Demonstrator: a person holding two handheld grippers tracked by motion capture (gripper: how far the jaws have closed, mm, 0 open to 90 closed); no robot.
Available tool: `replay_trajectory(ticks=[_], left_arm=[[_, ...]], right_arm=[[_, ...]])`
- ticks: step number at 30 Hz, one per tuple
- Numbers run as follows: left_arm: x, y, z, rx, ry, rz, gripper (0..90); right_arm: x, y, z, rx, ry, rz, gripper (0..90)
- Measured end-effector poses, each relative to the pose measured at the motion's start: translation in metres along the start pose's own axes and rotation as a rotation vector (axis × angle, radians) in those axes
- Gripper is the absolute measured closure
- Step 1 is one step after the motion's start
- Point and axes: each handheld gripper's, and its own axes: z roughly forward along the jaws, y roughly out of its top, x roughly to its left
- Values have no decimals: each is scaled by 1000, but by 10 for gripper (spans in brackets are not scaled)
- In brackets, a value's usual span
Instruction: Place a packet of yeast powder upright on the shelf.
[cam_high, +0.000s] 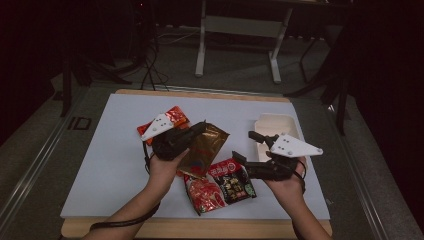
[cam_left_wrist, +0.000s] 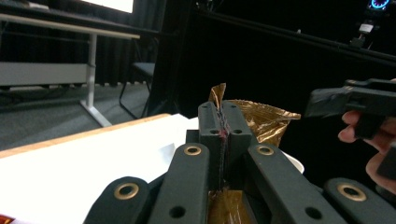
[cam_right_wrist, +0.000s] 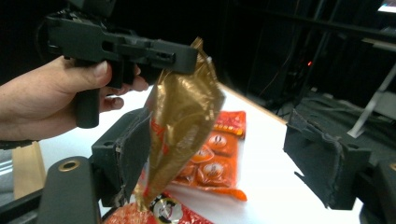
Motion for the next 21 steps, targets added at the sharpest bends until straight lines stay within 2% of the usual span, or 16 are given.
replay_trajectory(ticks=[2, 4, 7, 9, 11, 14, 15, 17, 18, 19, 21], left_arm=[[-4, -2, 3, -4, -7, -1, 893], [-7, -4, 6, -3, -20, -2, 893], [-12, -7, 10, -9, -24, 2, 892], [-14, -9, 11, -15, -24, 5, 891], [-15, -10, 12, -15, -35, -3, 891], [-18, -11, 13, -37, -43, -2, 890], [-19, -11, 13, -39, -50, -5, 890], [-21, -10, 13, -51, -53, -4, 890], [-21, -10, 13, -52, -60, -4, 890], [-22, -11, 14, -51, -61, -9, 889], [-21, -10, 13, -46, -66, 2, 888]], right_arm=[[-2, -1, 5, 16, 11, 14, 240], [-6, -2, 10, 34, 45, 37, 260], [-10, -4, 16, 50, 63, 64, 351], [-12, -4, 18, 50, 86, 78, 478], [-14, -3, 20, 57, 79, 75, 534], [-18, -3, 25, 81, 97, 98, 598], [-20, -3, 26, 88, 110, 110, 613], [-23, -4, 30, 100, 137, 124, 716], [-25, -4, 31, 105, 152, 136, 724], [-25, -4, 32, 106, 155, 140, 779], [-26, -3, 32, 124, 178, 133, 832]])
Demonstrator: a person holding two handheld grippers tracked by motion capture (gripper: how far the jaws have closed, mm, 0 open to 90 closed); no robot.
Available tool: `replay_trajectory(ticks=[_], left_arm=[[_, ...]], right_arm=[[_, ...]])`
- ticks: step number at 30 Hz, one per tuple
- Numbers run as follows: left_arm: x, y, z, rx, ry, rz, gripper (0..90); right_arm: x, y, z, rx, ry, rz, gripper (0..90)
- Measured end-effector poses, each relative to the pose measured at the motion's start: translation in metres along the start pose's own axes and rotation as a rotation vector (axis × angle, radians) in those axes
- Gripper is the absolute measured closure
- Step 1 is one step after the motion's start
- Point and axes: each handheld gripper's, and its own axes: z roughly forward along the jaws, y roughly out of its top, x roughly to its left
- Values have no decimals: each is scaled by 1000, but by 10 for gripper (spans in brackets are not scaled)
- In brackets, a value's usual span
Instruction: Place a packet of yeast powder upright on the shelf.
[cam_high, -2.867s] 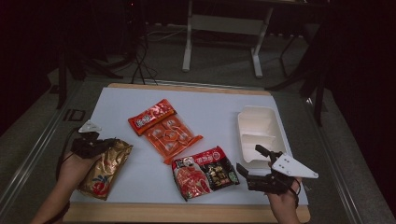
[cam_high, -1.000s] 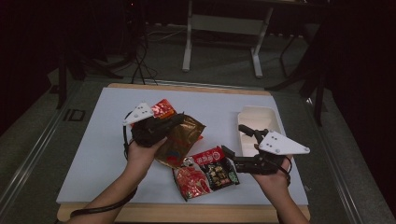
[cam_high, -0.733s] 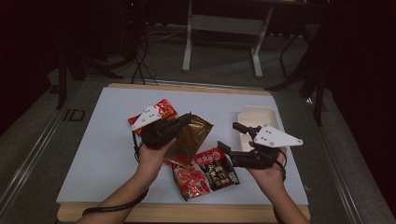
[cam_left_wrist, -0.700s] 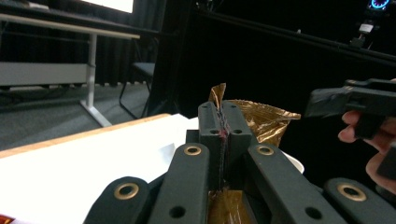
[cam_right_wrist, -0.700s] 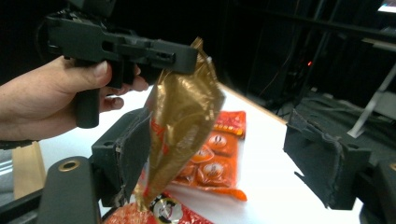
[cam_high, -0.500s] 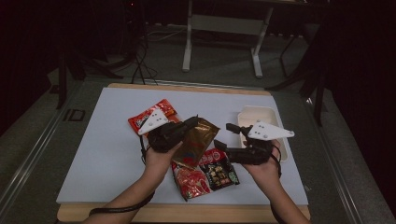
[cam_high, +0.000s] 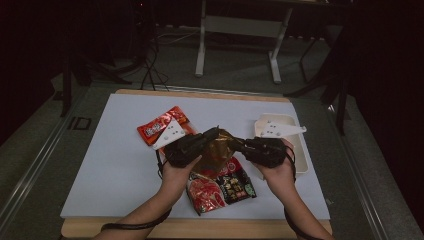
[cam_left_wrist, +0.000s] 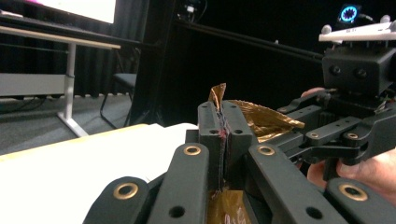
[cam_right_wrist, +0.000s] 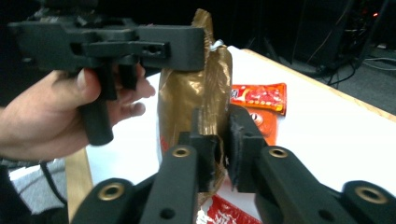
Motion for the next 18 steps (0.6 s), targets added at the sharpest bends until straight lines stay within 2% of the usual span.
replay_trajectory(ticks=[4, 5, 7, 9, 11, 13, 18], left_arm=[[2, 3, -2, 17, -41, 8, 872], [2, 4, -3, 26, -43, 21, 861], [2, 7, -4, 31, -55, 25, 780], [2, 10, -6, 37, -53, 49, 734], [3, 13, -8, 57, -66, 72, 597], [4, 15, -11, 64, -63, 109, 502], [8, 22, -18, 106, -52, 84, 249]], right_arm=[[-1, 3, -3, 7, 32, -2, 863], [-2, 3, -5, 6, 39, 0, 866], [-2, 5, -7, 9, 44, -10, 871], [-2, 8, -9, 12, 44, -23, 874], [-2, 9, -12, 13, 42, -28, 877], [-5, 11, -15, 13, 39, -35, 877], [-11, 17, -24, -11, 27, -30, 877]])
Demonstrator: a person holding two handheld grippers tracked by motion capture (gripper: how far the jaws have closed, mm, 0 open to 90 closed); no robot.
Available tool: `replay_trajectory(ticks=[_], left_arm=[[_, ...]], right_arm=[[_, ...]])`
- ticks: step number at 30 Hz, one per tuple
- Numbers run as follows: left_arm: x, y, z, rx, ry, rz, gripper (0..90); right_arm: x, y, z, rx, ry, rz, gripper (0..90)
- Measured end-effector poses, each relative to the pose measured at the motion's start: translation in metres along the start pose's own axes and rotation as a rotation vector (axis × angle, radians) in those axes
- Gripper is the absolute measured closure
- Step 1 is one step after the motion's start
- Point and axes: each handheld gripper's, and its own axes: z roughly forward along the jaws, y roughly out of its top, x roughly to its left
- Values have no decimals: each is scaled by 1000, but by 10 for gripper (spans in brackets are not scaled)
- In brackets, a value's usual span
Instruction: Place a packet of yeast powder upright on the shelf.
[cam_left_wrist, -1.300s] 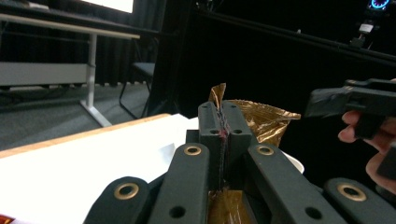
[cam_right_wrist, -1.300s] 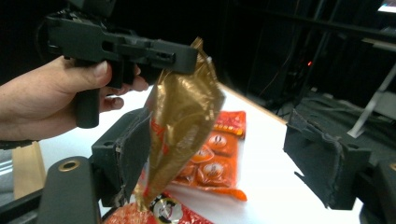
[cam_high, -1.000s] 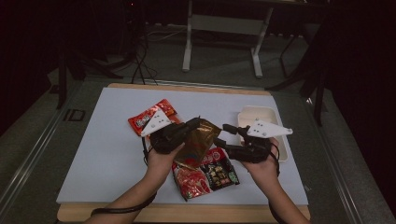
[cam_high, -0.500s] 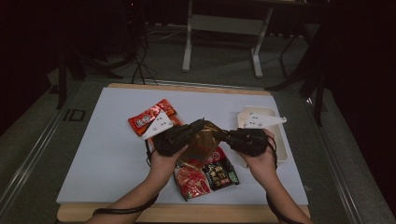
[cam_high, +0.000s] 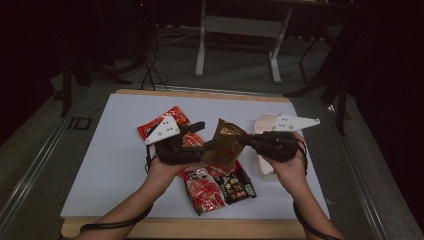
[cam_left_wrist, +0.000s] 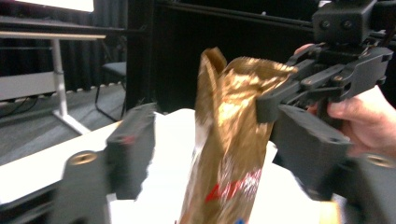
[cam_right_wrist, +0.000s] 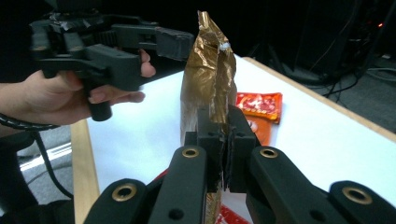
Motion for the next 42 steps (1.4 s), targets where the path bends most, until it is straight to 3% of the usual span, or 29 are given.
replay_trajectory(ticks=[1, 6, 10, 13, 15, 18, 21, 25, 31, 38, 42], left_arm=[[1, 1, -1, 17, -18, 1, 206], [5, -2, -11, 41, -3, 21, 59], [11, -8, -21, 63, 11, 0, 33], [14, -11, -31, 61, 25, 1, 26], [17, -14, -38, 39, 31, 38, 27], [18, -17, -46, 65, 52, 80, 28], [21, -22, -53, 83, 53, 92, 27], [27, -30, -64, 95, 71, 85, 28], [34, -42, -79, 97, 106, 106, 38], [41, -59, -91, 110, 142, 55, 38], [43, -67, -96, 106, 162, 47, 38]], right_arm=[[-1, 1, -2, -3, -3, -2, 877], [-5, 9, -13, -9, -27, -19, 877], [-12, 14, -23, -8, -45, -25, 878], [-18, 19, -30, -11, -60, -27, 878], [-23, 21, -35, -13, -76, -31, 878], [-32, 25, -44, -18, -97, -26, 877], [-41, 29, -52, -20, -124, -17, 878], [-54, 31, -65, -37, -156, -5, 879], [-77, 31, -79, -52, -224, 15, 879], [-105, 31, -85, -36, -287, 36, 880], [-118, 30, -87, -29, -319, 48, 880]])
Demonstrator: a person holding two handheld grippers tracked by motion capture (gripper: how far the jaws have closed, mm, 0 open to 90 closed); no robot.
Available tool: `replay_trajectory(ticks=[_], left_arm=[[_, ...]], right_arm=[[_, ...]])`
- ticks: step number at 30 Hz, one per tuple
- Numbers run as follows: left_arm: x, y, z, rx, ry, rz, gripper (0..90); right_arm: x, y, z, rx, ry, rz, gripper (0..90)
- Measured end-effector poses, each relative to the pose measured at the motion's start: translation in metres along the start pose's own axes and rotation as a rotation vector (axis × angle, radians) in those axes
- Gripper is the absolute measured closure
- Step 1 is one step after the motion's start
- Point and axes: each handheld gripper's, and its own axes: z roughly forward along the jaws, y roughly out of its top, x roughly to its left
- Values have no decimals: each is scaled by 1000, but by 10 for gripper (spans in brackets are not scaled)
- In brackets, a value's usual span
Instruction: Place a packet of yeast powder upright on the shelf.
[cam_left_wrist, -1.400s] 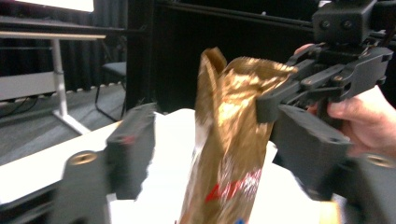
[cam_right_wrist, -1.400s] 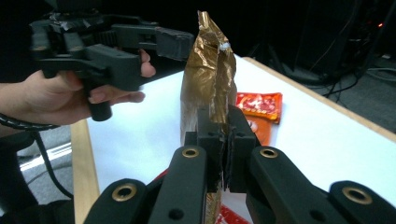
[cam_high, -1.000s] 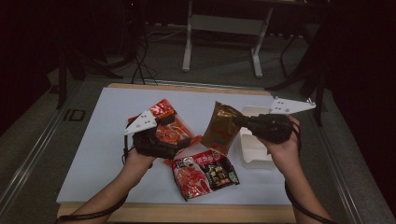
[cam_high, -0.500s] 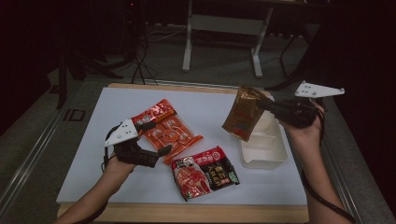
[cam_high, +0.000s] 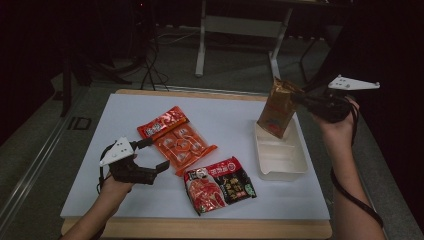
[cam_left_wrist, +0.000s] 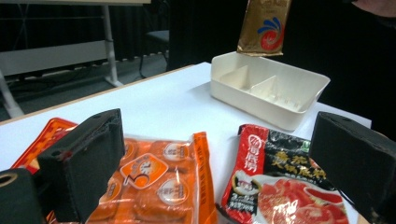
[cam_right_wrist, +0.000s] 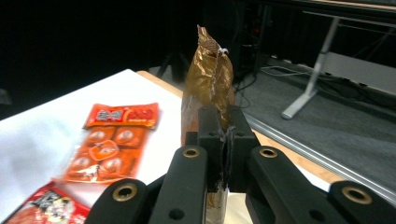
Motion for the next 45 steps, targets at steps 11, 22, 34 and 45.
replay_trajectory(ticks=[11, 22, 34, 45], left_arm=[[1, -21, -3, 0, 16, -38, 38], [1, -35, -3, -2, 19, -63, 38], [2, -42, -4, -7, 11, -80, 38], [3, -46, -3, -13, 3, -98, 38]], right_arm=[[-31, -6, 17, 37, -53, 15, 881], [-51, -20, 43, 61, -76, 39, 881], [-62, -23, 68, 111, -81, 3, 878], [-66, -27, 80, 125, 52, -10, 848]])
